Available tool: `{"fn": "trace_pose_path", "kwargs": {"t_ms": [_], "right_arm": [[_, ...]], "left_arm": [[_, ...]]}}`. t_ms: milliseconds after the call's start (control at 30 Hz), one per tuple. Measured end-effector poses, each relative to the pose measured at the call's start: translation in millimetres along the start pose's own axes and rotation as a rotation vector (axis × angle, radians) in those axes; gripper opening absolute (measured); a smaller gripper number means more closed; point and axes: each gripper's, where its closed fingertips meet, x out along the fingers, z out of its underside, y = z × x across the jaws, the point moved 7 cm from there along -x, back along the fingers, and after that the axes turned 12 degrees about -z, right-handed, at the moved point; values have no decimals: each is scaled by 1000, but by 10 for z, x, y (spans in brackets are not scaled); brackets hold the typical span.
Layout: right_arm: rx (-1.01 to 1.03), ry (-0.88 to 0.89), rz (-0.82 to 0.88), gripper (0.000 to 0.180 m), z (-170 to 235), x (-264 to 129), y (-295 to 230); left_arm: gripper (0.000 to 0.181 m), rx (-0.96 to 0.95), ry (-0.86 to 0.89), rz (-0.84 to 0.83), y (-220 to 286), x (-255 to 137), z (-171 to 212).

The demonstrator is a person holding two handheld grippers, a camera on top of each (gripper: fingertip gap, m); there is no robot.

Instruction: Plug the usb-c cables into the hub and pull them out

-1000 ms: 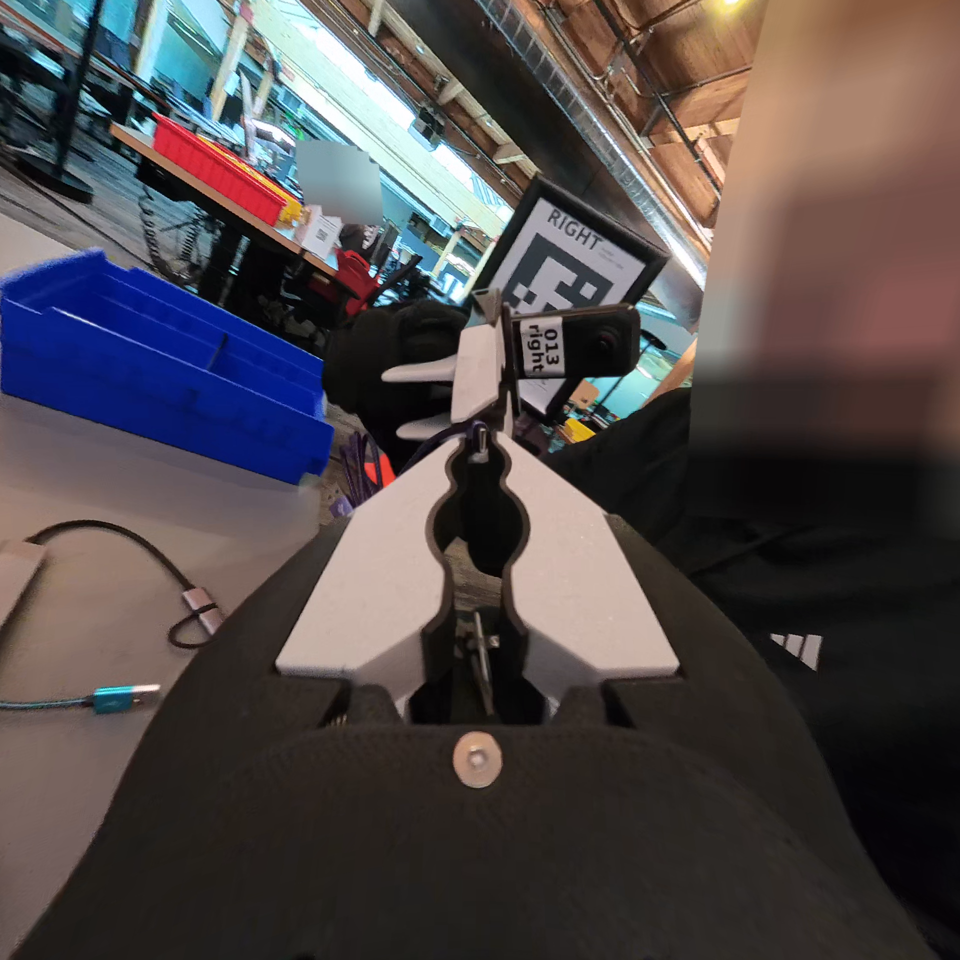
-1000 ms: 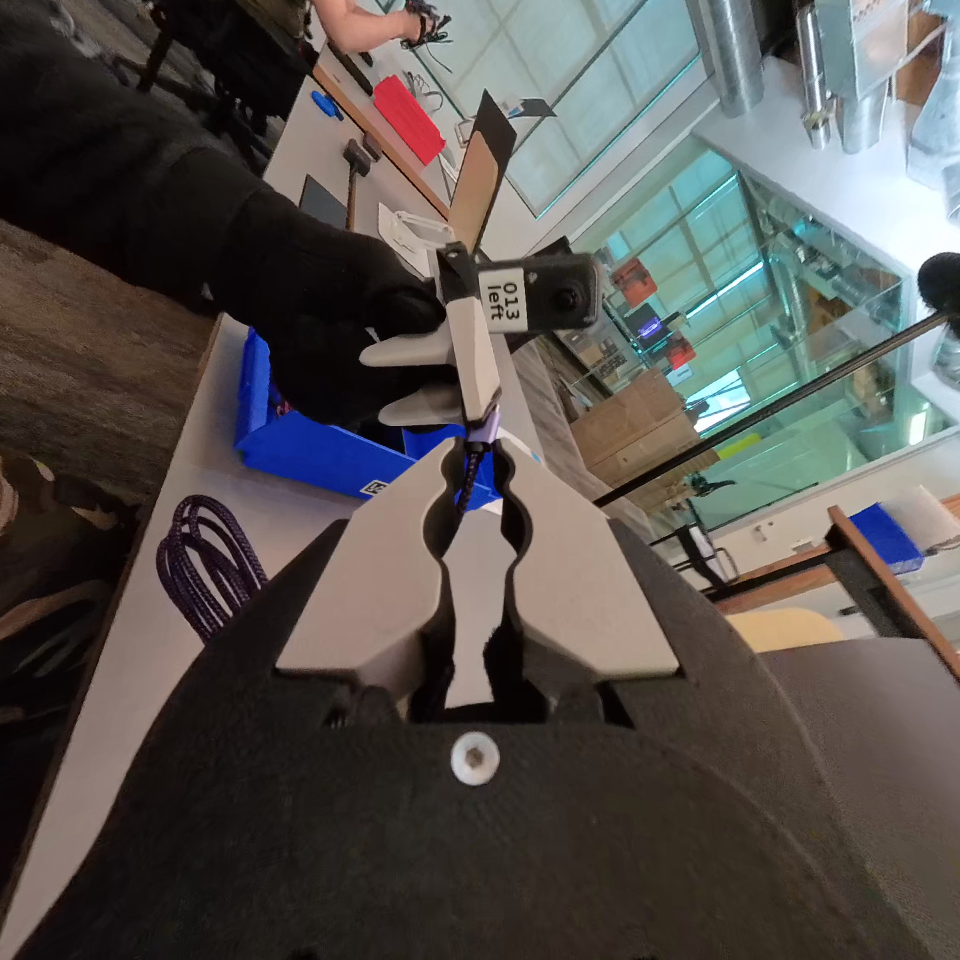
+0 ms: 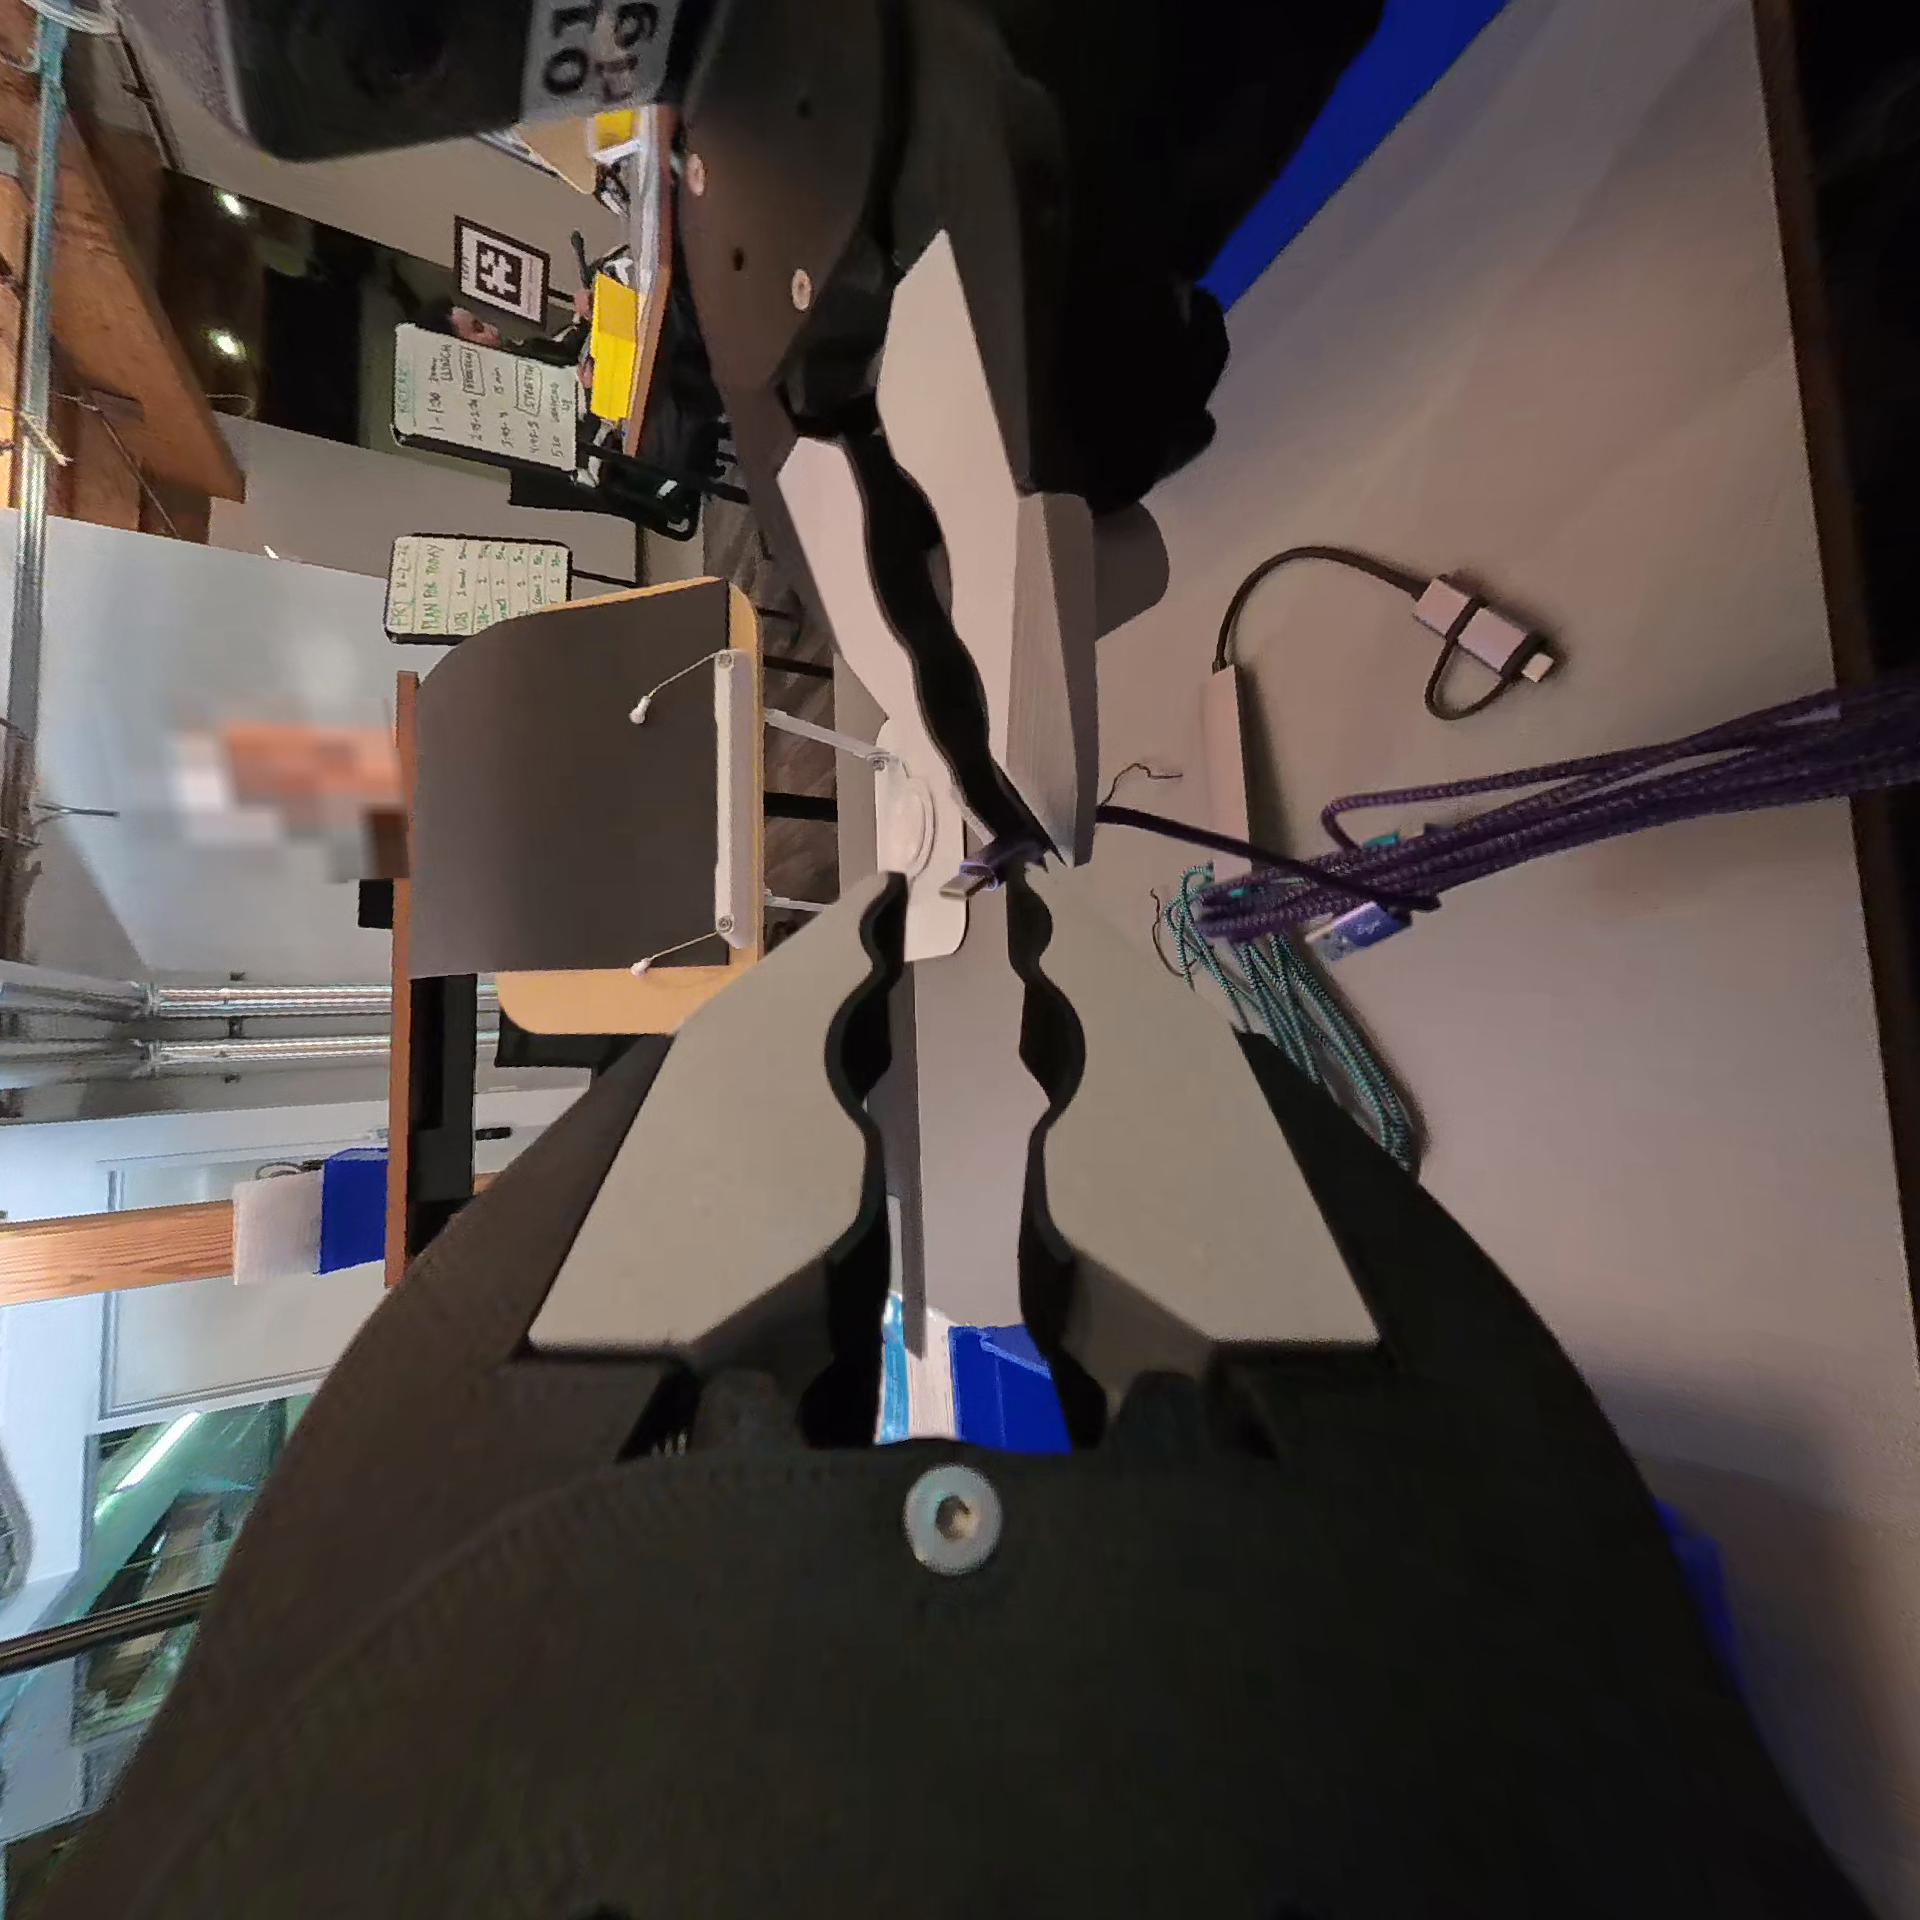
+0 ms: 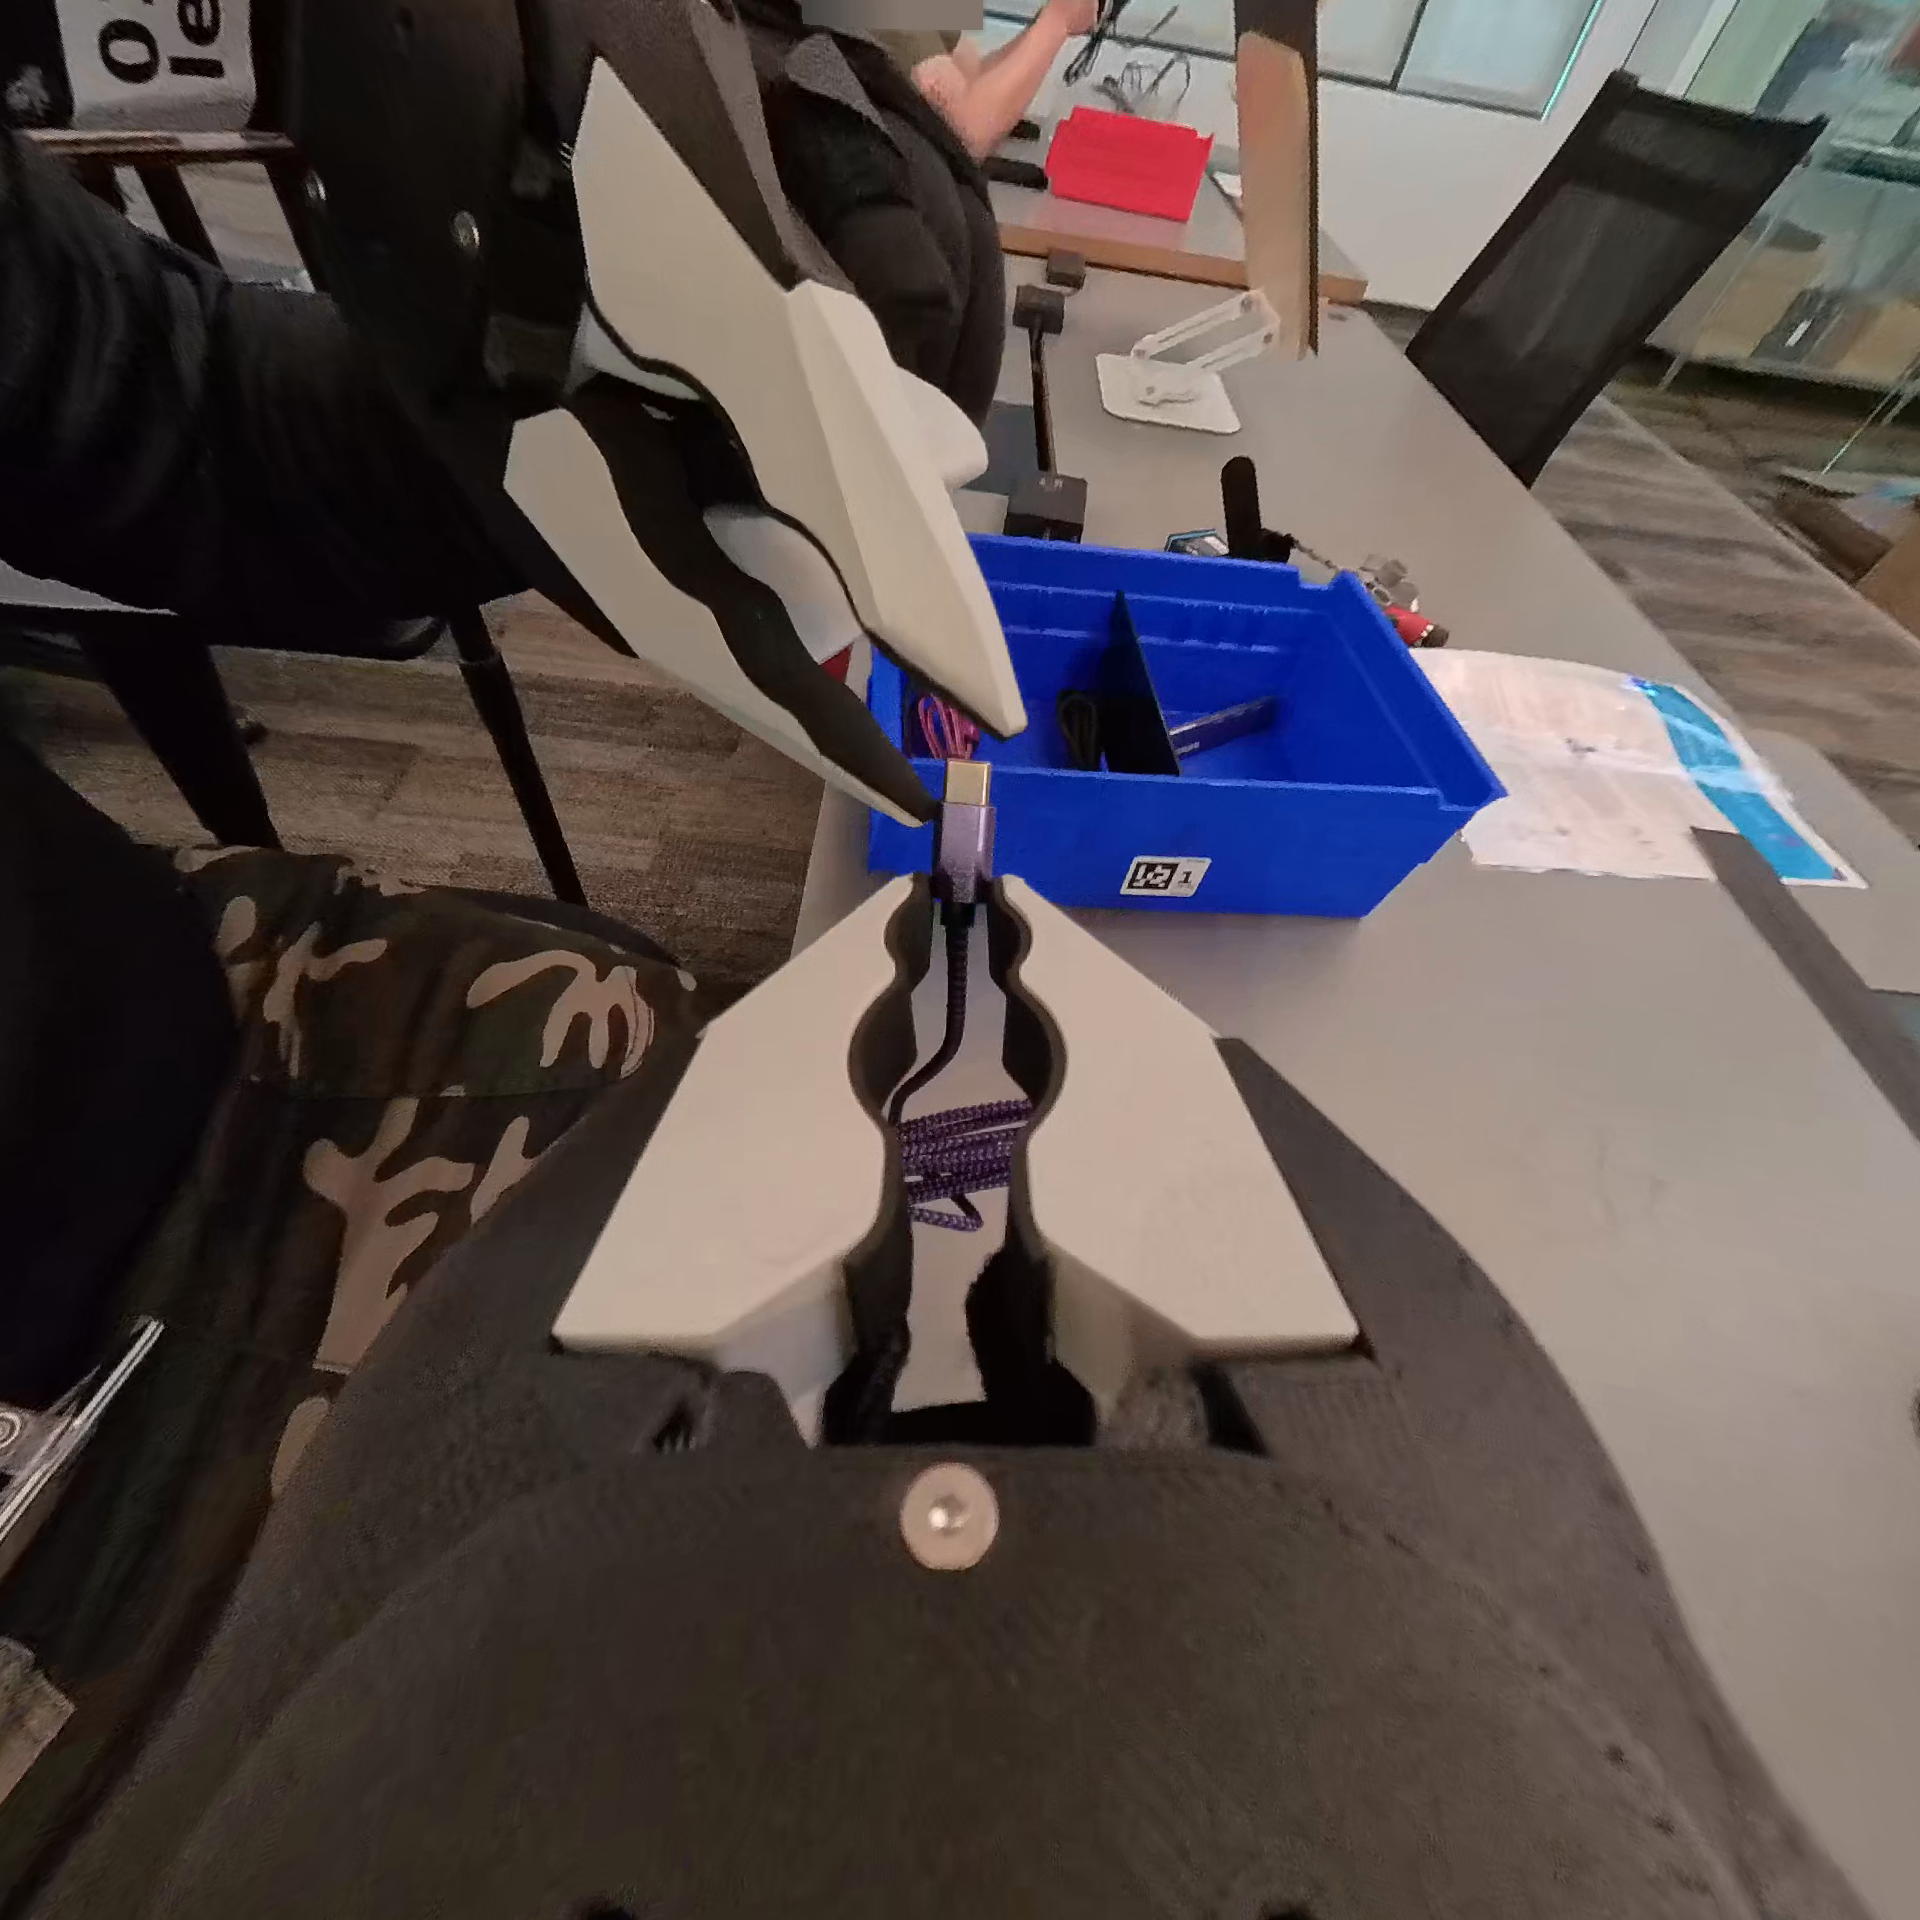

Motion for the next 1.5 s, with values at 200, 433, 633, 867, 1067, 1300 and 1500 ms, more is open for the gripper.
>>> {"fn": "trace_pose_path", "kwargs": {"t_ms": [200,433,633,867,1067,1300,1500], "right_arm": [[37,-17,-56,8,51,-36,-24],[127,-47,-103,8,154,-51,-9],[228,-49,-157,8,226,-49,1],[347,-77,-196,8,318,-66,6],[435,-104,-216,8,404,-63,16],[450,-101,-202,8,444,-94,47],[372,12,-131,8,322,-166,134]], "left_arm": [[14,44,-33,-1,69,51,1],[11,133,-47,-44,187,115,-72],[18,154,-45,-35,265,147,-91],[20,209,-54,-41,410,232,-110],[13,235,-62,-29,523,287,-109],[7,187,-95,-25,568,344,-46],[2,-3,-110,-70,438,367,25]]}}
